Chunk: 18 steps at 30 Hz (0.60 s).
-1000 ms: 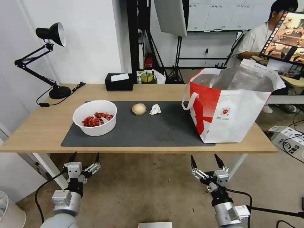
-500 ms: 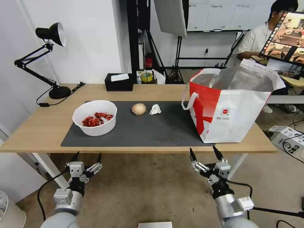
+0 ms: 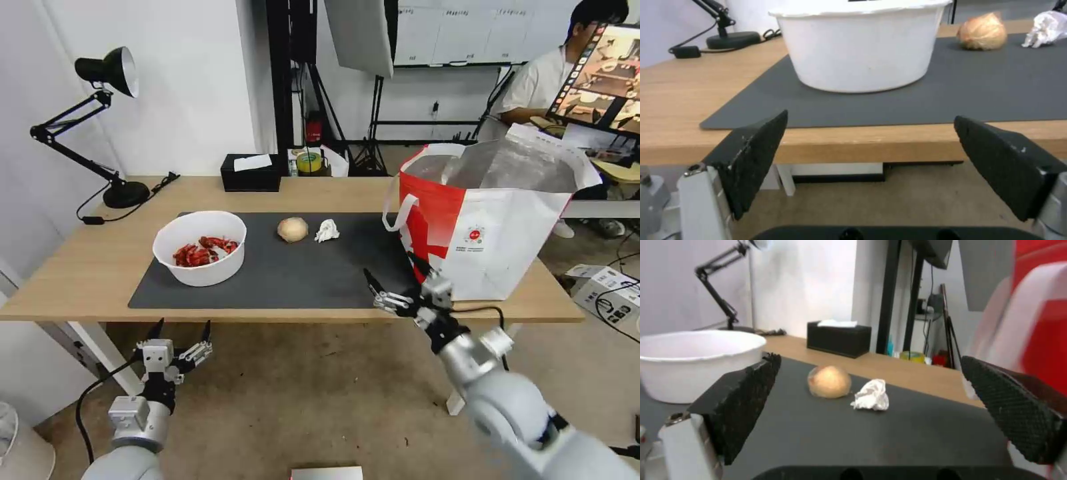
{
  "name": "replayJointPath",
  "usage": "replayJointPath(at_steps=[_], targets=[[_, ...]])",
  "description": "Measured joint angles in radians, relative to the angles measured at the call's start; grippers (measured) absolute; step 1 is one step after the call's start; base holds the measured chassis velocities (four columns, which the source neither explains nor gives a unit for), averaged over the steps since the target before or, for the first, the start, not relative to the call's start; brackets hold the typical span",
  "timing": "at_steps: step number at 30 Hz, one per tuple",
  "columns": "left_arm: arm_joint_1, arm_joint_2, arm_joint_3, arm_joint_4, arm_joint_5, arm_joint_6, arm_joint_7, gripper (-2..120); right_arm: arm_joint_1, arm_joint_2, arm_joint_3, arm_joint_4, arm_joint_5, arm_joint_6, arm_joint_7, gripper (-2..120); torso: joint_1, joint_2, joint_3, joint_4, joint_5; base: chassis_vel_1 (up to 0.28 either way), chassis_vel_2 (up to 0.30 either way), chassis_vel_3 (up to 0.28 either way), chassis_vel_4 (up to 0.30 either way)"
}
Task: Pick up the trash from the table and place it into the takeout bag.
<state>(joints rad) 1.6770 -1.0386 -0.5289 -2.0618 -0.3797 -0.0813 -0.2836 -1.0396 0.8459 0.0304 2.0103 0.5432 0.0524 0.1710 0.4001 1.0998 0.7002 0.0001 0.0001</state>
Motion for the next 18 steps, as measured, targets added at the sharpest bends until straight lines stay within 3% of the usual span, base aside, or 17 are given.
replayJointPath(at_steps=[6,18], targets=[[0.013,-0.003,-0.018,0.002,-0.001,0.000,-0.001,100,0.192,0.086,-0.176,-0.113,0.023,-0.117,0.159,100,0.000,0.000,0.000,0.0001,-0.0004,0.000,0.000,0.000,0.000],[0.021,-0.006,-0.031,0.006,-0.005,-0.001,-0.002,100,0.479,0.238,-0.331,-0.322,0.149,-0.265,0.354,100,0.000,0.000,0.000,-0.0001,-0.0003,0.000,0.000,0.000,0.000]])
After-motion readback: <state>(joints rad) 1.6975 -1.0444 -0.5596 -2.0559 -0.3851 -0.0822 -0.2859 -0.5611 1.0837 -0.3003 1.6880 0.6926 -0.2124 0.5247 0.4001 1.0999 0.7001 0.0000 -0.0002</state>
